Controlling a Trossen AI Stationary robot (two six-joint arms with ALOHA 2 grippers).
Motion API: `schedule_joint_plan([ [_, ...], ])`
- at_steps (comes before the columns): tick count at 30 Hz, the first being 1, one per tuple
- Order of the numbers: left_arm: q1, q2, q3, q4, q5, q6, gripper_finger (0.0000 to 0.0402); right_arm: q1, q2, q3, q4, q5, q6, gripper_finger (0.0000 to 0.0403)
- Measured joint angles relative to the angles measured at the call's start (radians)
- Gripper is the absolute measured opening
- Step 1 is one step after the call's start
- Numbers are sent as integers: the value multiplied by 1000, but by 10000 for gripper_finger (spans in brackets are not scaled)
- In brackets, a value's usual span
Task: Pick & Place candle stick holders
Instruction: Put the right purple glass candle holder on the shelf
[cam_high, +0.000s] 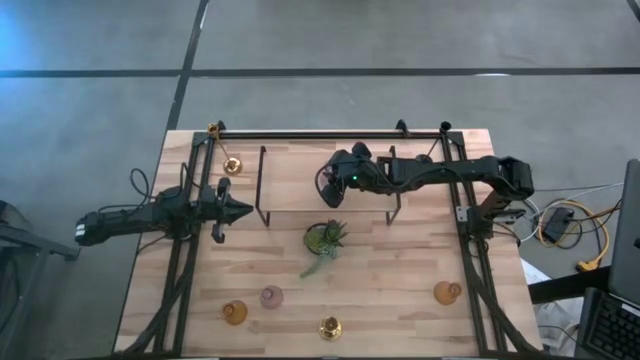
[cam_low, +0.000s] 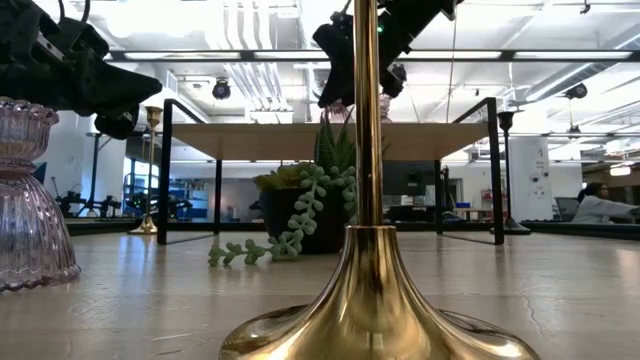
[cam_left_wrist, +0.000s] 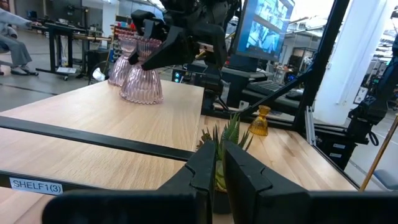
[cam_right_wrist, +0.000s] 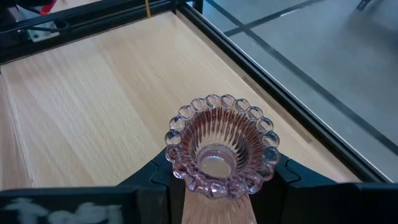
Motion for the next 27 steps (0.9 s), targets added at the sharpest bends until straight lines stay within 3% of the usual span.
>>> schedule_joint_plan([
  [10, 0, 0, 0, 0, 0, 0, 35, 0, 0, -2, -6, 1, -16, 193],
  [27, 0, 0, 0, 0, 0, 0, 35, 13, -92, 11, -5, 3, -63, 203],
])
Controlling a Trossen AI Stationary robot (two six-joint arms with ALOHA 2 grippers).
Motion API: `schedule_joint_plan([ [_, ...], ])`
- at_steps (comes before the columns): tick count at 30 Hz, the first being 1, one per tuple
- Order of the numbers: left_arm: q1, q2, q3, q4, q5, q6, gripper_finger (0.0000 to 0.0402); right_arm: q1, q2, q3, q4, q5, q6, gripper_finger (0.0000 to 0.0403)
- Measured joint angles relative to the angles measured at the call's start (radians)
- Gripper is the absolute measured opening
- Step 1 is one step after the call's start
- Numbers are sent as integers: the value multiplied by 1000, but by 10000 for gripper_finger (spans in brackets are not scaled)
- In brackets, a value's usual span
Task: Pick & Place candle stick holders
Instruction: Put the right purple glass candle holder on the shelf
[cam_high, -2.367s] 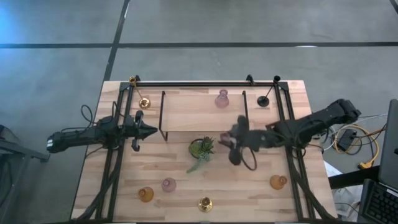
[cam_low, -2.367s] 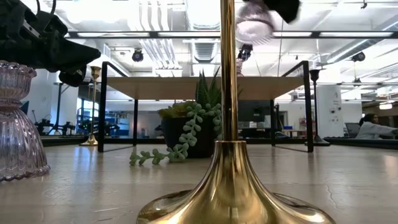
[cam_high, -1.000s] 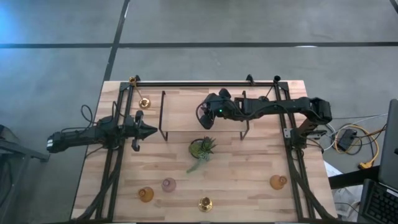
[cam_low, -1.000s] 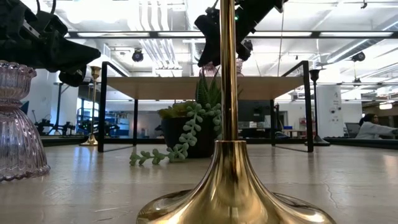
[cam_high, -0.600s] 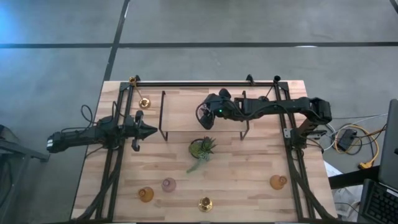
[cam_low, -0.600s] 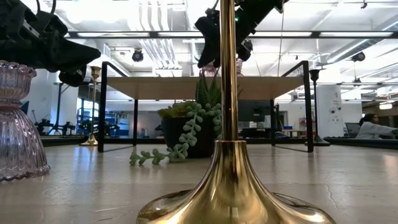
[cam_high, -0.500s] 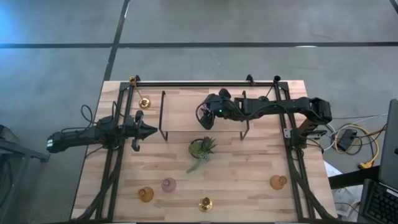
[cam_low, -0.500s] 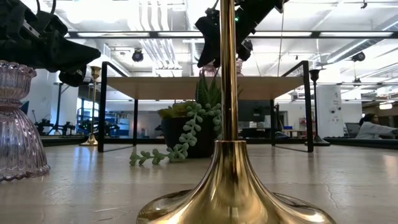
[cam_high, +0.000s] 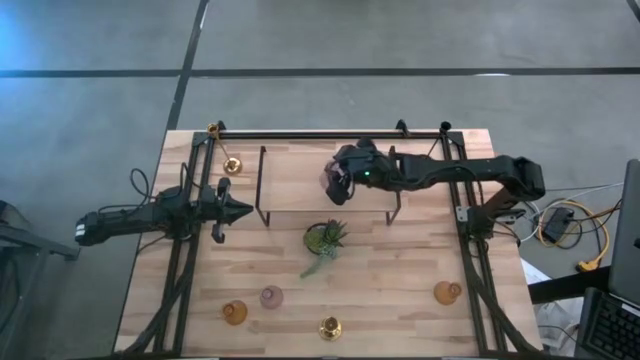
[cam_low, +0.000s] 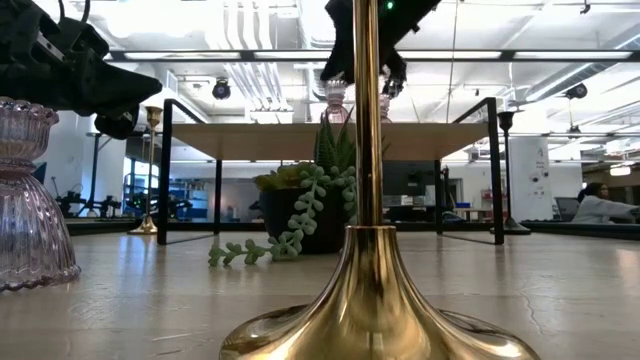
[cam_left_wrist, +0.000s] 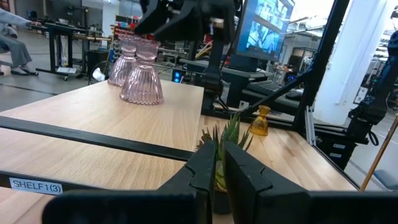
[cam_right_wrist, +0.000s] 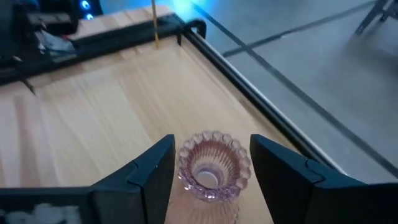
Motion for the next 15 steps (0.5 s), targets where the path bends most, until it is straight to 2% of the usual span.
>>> schedule_joint_plan([
  [7, 0, 0, 0, 0, 0, 0, 35, 46, -78, 14, 2, 2, -63, 203],
  [15, 0, 4, 0, -1, 0, 0, 35, 210, -126, -8, 4, -2, -160, 176],
])
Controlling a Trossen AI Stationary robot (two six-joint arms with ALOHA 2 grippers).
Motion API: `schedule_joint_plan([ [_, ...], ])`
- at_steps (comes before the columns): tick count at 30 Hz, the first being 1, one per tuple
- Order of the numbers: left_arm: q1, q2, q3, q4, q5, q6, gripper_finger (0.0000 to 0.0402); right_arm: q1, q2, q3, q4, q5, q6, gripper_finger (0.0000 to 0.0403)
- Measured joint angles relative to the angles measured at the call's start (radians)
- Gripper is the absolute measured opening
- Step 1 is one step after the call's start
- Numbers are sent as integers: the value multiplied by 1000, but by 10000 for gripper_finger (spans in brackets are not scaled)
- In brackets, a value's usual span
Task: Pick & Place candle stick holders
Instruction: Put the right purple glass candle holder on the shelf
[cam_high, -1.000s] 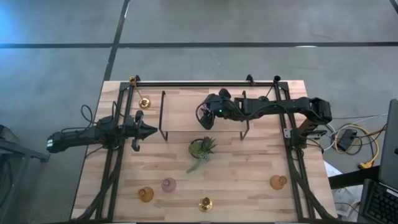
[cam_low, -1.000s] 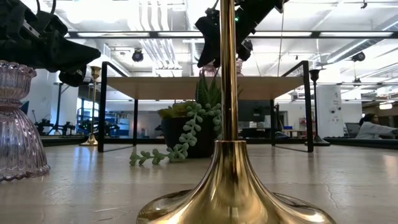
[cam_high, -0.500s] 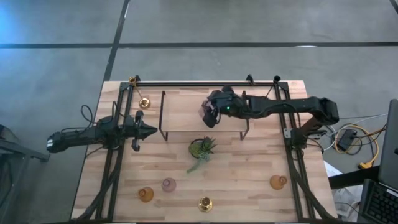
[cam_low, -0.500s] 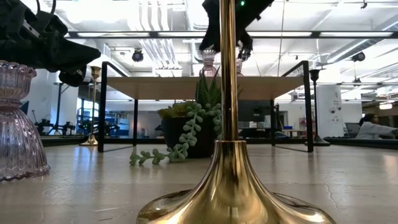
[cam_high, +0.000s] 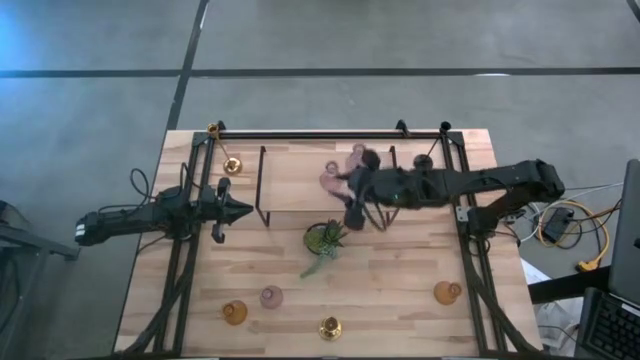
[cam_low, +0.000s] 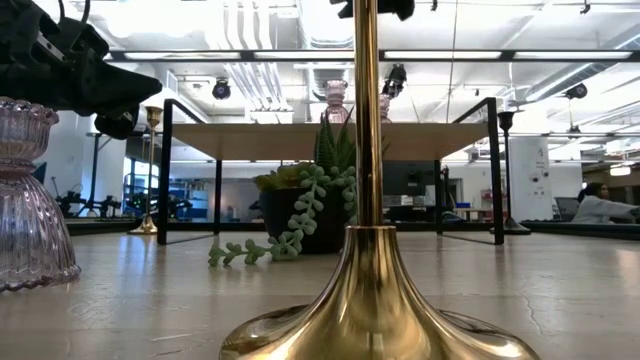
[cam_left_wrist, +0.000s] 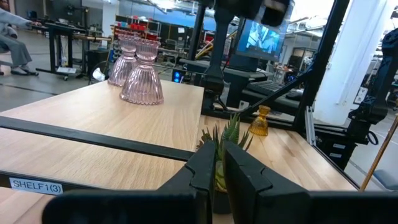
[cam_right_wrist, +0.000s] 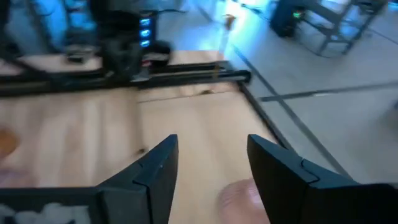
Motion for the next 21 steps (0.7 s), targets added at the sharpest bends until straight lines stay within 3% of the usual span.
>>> schedule_joint_plan([
  [4, 0, 0, 0, 0, 0, 0, 35, 84, 10, -93, 126, 0, -11, 145],
  [9, 0, 0, 0, 0, 0, 0, 35, 109, 22, -316, 523, 65, -58, 97],
  [14, 0, 2, 0, 0, 0, 0, 35, 60, 26, -496, 901, 73, -67, 45],
  [17, 0, 2, 0, 0, 0, 0, 35, 15, 44, -542, 965, 2, -55, 16],
  [21, 0, 3, 0, 0, 0, 0, 35, -48, 45, -540, 952, -111, -9, 8],
])
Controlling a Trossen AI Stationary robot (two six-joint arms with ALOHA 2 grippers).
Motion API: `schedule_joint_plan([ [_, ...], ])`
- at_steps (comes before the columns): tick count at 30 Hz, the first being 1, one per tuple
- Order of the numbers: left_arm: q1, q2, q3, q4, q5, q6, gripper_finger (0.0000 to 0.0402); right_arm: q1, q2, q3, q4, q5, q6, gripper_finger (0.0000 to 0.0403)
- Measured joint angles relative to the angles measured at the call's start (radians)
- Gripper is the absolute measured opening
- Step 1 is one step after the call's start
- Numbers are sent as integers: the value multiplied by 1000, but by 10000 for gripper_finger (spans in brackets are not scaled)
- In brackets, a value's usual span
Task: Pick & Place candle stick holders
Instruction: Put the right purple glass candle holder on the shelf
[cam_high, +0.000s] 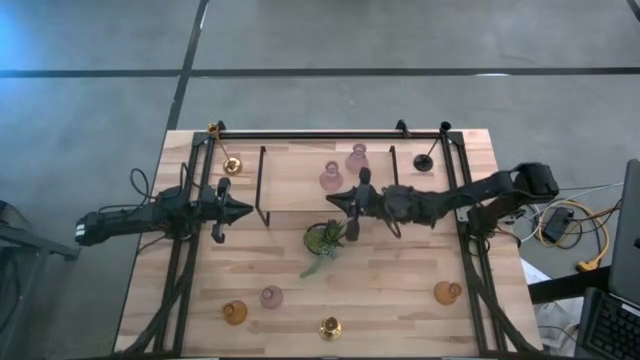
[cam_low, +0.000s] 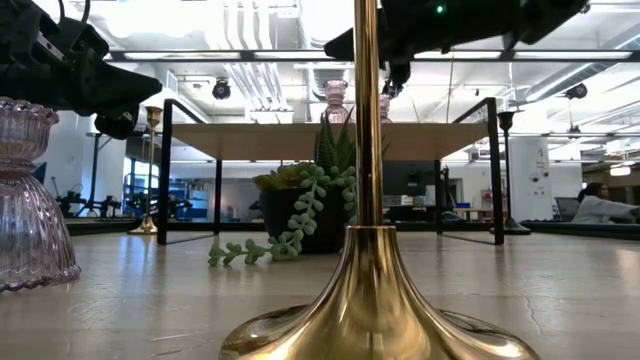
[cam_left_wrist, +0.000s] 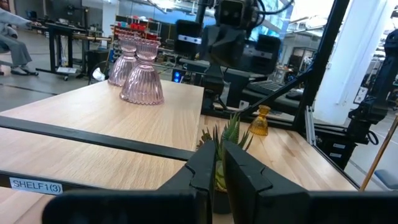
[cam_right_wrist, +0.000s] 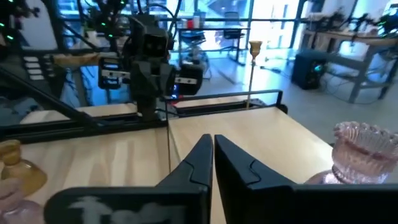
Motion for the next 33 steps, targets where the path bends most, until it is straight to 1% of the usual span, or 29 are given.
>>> schedule_joint_plan([
  [4, 0, 2, 0, 0, 0, 0, 35, -41, -2, 1, -11, -25, 9, 8],
  [8, 0, 2, 0, 0, 0, 0, 35, -83, 3, 10, -43, -109, 51, 8],
  [16, 0, 4, 0, 0, 0, 0, 35, -115, 34, 24, -52, -117, 53, 8],
  [23, 0, 4, 0, 0, 0, 0, 35, -123, 85, 62, -51, -91, 66, 8],
  [28, 0, 8, 0, 0, 0, 0, 35, -123, 111, 76, -51, 27, 75, 8],
  [33, 0, 13, 0, 0, 0, 0, 35, -123, 111, 76, -51, 37, 69, 8],
])
